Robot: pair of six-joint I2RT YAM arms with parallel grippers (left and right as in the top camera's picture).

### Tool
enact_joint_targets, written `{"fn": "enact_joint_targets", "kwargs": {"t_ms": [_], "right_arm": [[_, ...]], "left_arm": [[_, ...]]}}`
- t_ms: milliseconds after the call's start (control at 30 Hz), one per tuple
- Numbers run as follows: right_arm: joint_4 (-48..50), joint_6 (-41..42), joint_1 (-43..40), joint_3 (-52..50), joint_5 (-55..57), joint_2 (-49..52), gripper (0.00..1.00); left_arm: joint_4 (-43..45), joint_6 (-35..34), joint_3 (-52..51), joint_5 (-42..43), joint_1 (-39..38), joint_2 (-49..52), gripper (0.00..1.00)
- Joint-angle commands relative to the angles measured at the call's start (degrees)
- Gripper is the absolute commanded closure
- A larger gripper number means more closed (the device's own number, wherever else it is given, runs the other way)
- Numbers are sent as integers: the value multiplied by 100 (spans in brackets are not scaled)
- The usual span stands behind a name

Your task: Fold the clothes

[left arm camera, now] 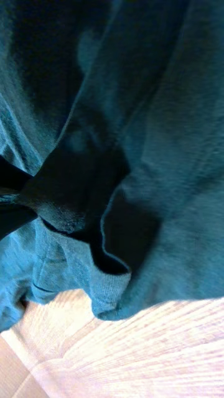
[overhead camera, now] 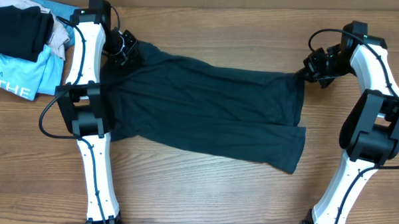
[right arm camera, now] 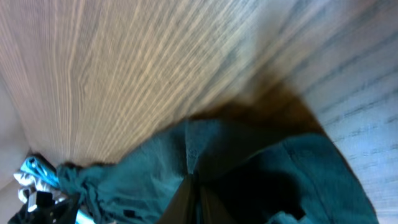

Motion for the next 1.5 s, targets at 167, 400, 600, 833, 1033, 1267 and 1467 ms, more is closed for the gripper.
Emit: {"fn": "enact_joint_targets", "kwargs": {"t_ms": [167, 400, 600, 833, 1033, 1267, 1467], "right_arm": [[-1080, -557, -52, 146, 568, -872, 96], [-1904, -560, -249, 140, 1849, -1113, 96], [-2273, -866, -490, 140, 1908, -1113, 96], [-2870, -1010, -341, 133, 2188, -1113, 96], [-3141, -990, -337, 133, 2317, -1113, 96], [-3342, -968, -264, -356, 2573, -1113, 96], [-3075, -356, -264, -697, 2892, -1113, 77]], "left_arm": [[-1084, 752, -2, -162, -7, -1056, 96], [-2050, 1001, -2, -990, 155, -1222, 96], [-2048, 1191, -15, -997, 485, -1220, 96], [-2050, 1388, -673, -1421, 203, -1222, 96], [-2050, 1519, -1510, -1633, 205, -1222, 96], [-2050, 1515, -1530, -1801, 234, -1222, 96], [-2050, 1499, -1530, -2048, 245, -1222, 72]]}}
